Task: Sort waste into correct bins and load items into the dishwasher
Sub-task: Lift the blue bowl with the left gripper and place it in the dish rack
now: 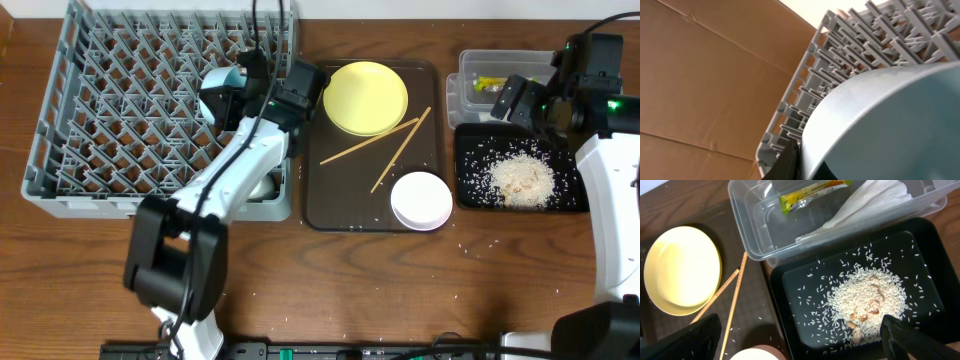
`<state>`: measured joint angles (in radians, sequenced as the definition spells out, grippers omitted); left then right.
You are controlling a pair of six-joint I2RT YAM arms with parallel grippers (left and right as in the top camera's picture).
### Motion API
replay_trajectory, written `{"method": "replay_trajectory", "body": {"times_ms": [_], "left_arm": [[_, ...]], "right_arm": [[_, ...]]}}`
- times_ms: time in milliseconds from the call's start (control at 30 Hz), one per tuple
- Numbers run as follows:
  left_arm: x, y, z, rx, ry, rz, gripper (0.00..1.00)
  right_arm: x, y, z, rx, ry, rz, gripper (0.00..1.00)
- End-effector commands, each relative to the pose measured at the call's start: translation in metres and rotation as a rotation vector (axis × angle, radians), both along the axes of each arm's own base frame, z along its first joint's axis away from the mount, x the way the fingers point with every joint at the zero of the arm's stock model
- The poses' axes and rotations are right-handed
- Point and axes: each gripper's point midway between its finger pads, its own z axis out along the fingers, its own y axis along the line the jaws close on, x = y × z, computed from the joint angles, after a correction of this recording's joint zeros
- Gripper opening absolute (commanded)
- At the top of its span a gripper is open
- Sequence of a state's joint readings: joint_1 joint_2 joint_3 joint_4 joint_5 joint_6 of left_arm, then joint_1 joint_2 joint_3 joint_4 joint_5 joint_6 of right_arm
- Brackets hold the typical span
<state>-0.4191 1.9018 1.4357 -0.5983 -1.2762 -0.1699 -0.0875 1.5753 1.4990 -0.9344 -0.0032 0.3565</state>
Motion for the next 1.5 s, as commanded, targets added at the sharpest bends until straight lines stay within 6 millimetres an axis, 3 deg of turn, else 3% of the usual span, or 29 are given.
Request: {"method": "replay_trajectory", "body": {"times_ms": [0, 167, 333, 467, 767, 967, 1133, 1200, 1467], "left_arm": [[-0.001, 0.006, -0.002, 0.115, 0.002, 0.045, 0.07], [0.0, -0.004, -0.013, 0.127, 0.029, 0.024, 0.07], [0.0, -0.026, -0.029, 0.078, 0.07, -0.048, 0.07], [-0.002, -0.021, -0.042, 0.031, 0.082, -0.045, 0.07], [-0.004, -0.017, -0.04, 0.059, 0.099, -0.037, 0.08], [-0.016, -0.048, -0.069, -0.034, 0.258, -0.147, 0.09], [-0.03, -0.078, -0.096, -0.141, 0.386, -0.239, 0.17], [-0.032, -0.085, -0.099, -0.163, 0.398, -0.256, 0.27], [-0.026, -0.095, -0.089, -0.207, 0.407, -0.291, 0.56]], "right_arm": [[0.0, -0.002, 0.001, -0.002, -0.001, -0.018, 0.99], [0.0, -0.002, 0.001, -0.002, -0.001, -0.018, 0.99], [0.0, -0.002, 0.001, -0.002, -0.001, -0.018, 0.99], [0.0, -0.002, 0.001, -0.002, -0.001, -0.018, 0.99], [0.0, -0.002, 0.001, -0.002, -0.001, -0.018, 0.99], [0.0, -0.002, 0.001, -0.002, -0.001, -0.018, 0.99], [0.0, -0.002, 0.001, -0.002, -0.001, -0.018, 0.99], [0.0, -0.002, 0.001, -0.002, -0.001, -0.018, 0.99], [0.0, -0.002, 0.001, -0.002, -0.001, -0.018, 0.99]]}}
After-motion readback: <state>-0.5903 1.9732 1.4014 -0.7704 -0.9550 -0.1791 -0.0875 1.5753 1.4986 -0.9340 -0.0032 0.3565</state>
